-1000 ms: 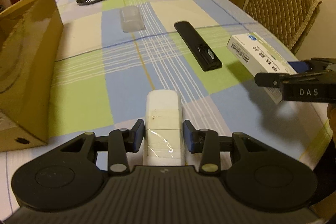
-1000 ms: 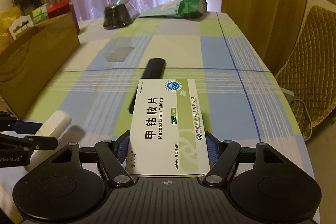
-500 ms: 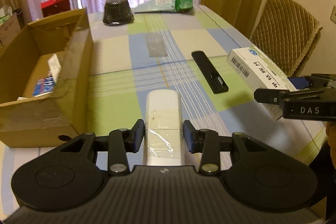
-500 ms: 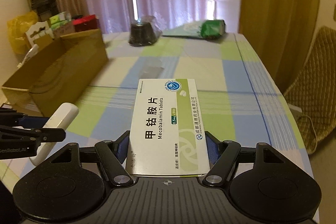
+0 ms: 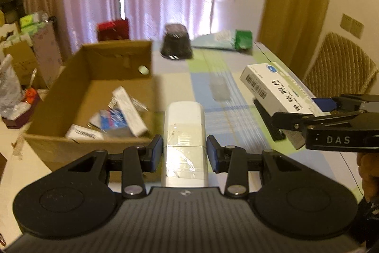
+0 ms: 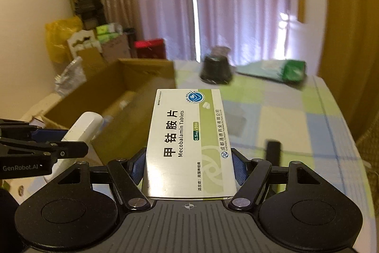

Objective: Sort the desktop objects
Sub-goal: 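Carry the white device and Mecobalamin box with both tools over the cardboard box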

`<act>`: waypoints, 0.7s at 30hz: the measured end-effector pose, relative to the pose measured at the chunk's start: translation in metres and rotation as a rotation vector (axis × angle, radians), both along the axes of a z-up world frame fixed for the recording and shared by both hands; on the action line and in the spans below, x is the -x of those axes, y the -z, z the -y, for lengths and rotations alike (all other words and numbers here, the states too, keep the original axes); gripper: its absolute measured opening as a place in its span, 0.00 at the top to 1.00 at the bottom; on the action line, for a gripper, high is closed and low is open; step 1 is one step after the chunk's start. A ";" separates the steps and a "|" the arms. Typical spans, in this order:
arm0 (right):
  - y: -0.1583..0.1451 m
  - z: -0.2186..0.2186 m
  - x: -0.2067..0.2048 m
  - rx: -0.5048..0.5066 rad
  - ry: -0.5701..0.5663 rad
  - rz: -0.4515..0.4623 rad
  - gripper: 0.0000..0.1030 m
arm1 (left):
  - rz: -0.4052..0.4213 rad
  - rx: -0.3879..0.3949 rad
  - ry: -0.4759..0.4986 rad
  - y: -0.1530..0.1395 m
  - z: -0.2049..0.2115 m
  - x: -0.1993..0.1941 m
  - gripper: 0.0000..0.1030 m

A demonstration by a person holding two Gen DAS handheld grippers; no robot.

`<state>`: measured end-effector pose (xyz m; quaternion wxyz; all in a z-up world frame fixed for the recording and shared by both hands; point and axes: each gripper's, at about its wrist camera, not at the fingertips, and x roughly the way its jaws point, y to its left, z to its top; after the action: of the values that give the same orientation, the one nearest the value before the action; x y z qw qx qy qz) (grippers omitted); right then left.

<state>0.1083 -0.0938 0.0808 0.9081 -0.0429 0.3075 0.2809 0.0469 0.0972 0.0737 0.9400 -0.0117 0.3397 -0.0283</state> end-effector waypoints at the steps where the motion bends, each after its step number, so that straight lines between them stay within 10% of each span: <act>1: -0.004 -0.010 -0.004 -0.012 -0.011 0.003 0.32 | 0.010 0.000 -0.011 -0.005 -0.008 -0.002 0.67; 10: -0.022 -0.108 -0.045 -0.042 -0.114 0.012 0.32 | 0.061 -0.032 -0.121 -0.029 -0.091 -0.045 0.67; 21: 0.009 -0.176 -0.092 -0.008 -0.148 -0.043 0.32 | -0.017 -0.050 -0.136 0.013 -0.144 -0.103 0.66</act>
<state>0.2004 0.0819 0.0723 0.8783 -0.0560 0.3217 0.3492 0.1497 0.2415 0.0607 0.9370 -0.0113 0.3464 0.0442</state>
